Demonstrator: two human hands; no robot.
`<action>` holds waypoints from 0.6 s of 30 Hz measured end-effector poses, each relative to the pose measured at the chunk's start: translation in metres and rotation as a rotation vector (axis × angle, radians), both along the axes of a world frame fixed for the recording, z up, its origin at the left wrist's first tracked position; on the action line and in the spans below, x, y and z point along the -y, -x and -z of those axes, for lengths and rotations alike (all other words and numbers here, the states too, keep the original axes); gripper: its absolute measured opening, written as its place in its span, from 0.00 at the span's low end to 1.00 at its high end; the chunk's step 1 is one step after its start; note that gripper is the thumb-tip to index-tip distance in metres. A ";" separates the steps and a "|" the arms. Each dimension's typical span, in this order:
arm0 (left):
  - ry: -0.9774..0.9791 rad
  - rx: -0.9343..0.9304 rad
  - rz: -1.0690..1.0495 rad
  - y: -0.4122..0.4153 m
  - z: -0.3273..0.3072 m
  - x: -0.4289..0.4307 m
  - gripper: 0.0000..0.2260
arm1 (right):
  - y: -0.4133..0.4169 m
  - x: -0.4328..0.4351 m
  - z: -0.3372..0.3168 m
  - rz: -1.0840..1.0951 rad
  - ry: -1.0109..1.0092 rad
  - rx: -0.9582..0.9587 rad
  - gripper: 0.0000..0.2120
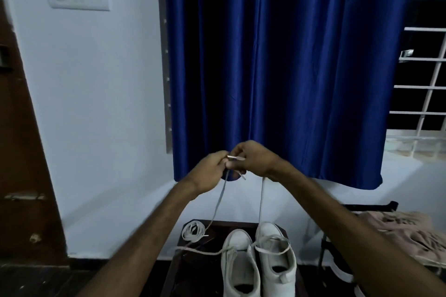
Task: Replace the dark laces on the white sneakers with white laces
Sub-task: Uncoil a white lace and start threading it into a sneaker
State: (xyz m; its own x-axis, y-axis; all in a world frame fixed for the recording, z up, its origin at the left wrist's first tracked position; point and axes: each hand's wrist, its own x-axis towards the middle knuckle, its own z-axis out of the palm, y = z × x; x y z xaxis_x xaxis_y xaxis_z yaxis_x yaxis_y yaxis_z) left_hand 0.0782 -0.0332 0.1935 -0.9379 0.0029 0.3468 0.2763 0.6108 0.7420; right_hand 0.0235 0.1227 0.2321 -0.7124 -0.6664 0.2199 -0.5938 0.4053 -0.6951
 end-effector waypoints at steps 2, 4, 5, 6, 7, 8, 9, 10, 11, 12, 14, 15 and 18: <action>-0.204 0.006 0.031 -0.002 -0.009 -0.006 0.13 | 0.002 -0.003 -0.008 0.004 0.085 0.037 0.05; -0.284 0.052 0.023 -0.005 -0.017 -0.009 0.14 | 0.002 -0.007 -0.016 -0.009 0.117 0.062 0.06; -0.268 0.083 -0.001 -0.007 -0.023 -0.010 0.15 | 0.002 -0.008 -0.021 0.007 0.100 0.032 0.07; -0.237 0.117 -0.024 -0.009 -0.027 -0.010 0.17 | 0.002 -0.008 -0.025 0.039 0.075 -0.014 0.10; -0.210 0.142 -0.038 -0.009 -0.033 -0.010 0.18 | 0.002 -0.006 -0.030 0.086 0.055 -0.058 0.15; -0.203 0.155 -0.039 -0.010 -0.039 -0.010 0.17 | 0.002 -0.004 -0.037 0.133 0.051 -0.077 0.20; -0.216 0.159 -0.037 -0.012 -0.048 -0.011 0.16 | 0.000 -0.003 -0.046 0.162 0.066 -0.049 0.25; -0.259 0.155 -0.032 -0.013 -0.057 -0.011 0.15 | -0.001 -0.001 -0.057 0.172 0.102 0.026 0.28; -0.333 0.139 -0.025 -0.013 -0.067 -0.010 0.14 | -0.002 0.000 -0.067 0.168 0.152 0.122 0.30; -0.431 0.108 -0.021 -0.014 -0.079 -0.009 0.14 | -0.004 0.001 -0.081 0.160 0.212 0.204 0.30; -0.645 0.021 -0.008 -0.013 -0.105 -0.006 0.13 | -0.004 0.003 -0.105 0.151 0.340 0.288 0.26; -0.733 -0.025 -0.001 -0.012 -0.120 -0.006 0.13 | -0.003 0.003 -0.118 0.144 0.396 0.302 0.24; -0.890 -0.164 0.020 -0.014 -0.164 -0.007 0.10 | -0.003 0.003 -0.154 0.068 0.577 0.304 0.19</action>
State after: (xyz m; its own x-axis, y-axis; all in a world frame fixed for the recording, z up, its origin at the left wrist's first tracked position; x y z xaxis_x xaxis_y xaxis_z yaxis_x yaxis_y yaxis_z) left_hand 0.0918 -0.0263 0.3574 -0.8791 -0.3144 0.3582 0.4247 -0.1758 0.8881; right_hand 0.0264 0.1192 0.3864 -0.8356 -0.4527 0.3111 -0.3229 -0.0534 -0.9449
